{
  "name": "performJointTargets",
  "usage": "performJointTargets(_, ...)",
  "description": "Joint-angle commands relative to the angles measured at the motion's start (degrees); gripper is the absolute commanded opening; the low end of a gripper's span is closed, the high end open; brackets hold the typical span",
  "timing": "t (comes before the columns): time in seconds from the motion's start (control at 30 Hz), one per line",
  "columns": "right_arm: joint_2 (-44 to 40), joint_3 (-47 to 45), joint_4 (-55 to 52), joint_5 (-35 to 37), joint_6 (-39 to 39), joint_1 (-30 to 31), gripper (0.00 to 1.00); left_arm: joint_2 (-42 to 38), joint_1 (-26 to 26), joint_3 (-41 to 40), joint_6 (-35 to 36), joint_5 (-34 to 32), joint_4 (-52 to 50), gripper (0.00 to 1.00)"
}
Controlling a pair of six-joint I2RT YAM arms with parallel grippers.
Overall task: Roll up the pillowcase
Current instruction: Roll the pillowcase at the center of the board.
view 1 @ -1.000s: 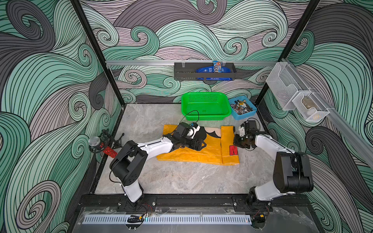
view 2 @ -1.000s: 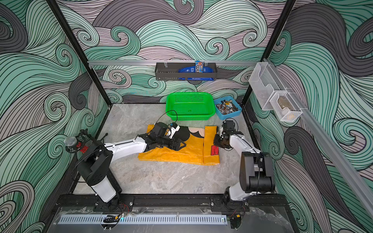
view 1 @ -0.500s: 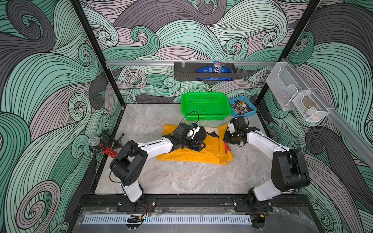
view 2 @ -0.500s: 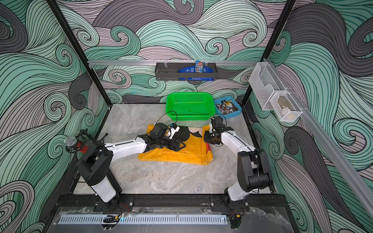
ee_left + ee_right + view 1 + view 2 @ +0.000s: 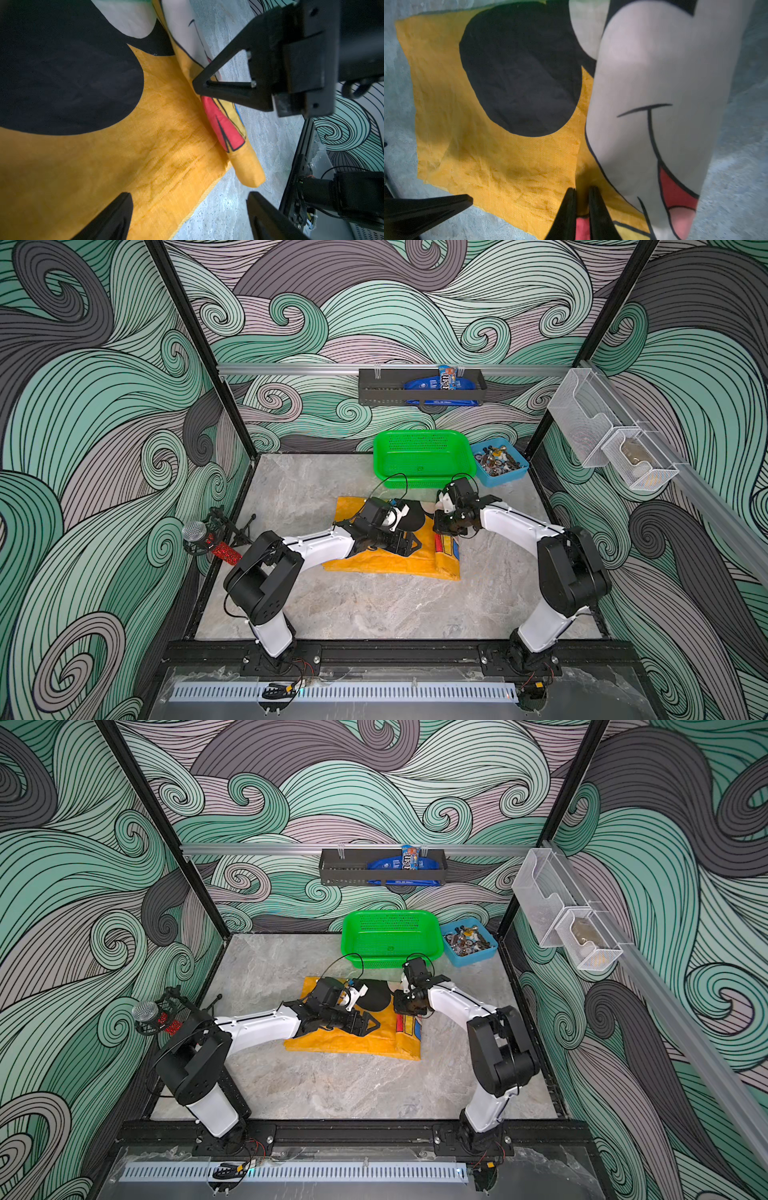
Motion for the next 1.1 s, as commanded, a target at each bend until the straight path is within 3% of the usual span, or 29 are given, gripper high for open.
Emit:
performJointTargets(0.0, 1.9, 1.6, 1.0, -0.7, 1.9, 1.5, 0.17, -2.4, 0.2, -0.4, 0.0, 0.5, 0.2, 0.89)
performJointTargets(0.17, 4.3, 3.0, 3.0, -1.2, 2.6, 2.4, 0.17, -2.9, 0.2, -1.5, -0.9, 1.1, 0.9, 0.89)
performJointTargets(0.3, 1.5, 3.9, 3.2, -0.2, 2.0, 1.6, 0.20, -2.6, -0.2, -2.5, -3.8, 2.5, 3.9, 0.88)
performJointTargets(0.53, -4.5, 0.5, 4.4, -2.2, -1.7, -7.3, 0.22, 0.6, -6.0, 1.7, -5.4, 1.7, 6.5, 0.88)
performJointTargets(0.77, 1.0, -1.2, 16.2, -9.6, -1.3, -10.3, 0.21, 8.2, -10.5, 8.2, -6.7, 1.0, 10.1, 0.86)
performJointTargets(1.07, 7.5, -4.4, 23.5, -10.2, -1.5, -11.0, 0.21, 17.2, -12.4, 14.0, -3.4, -0.6, 7.7, 0.85)
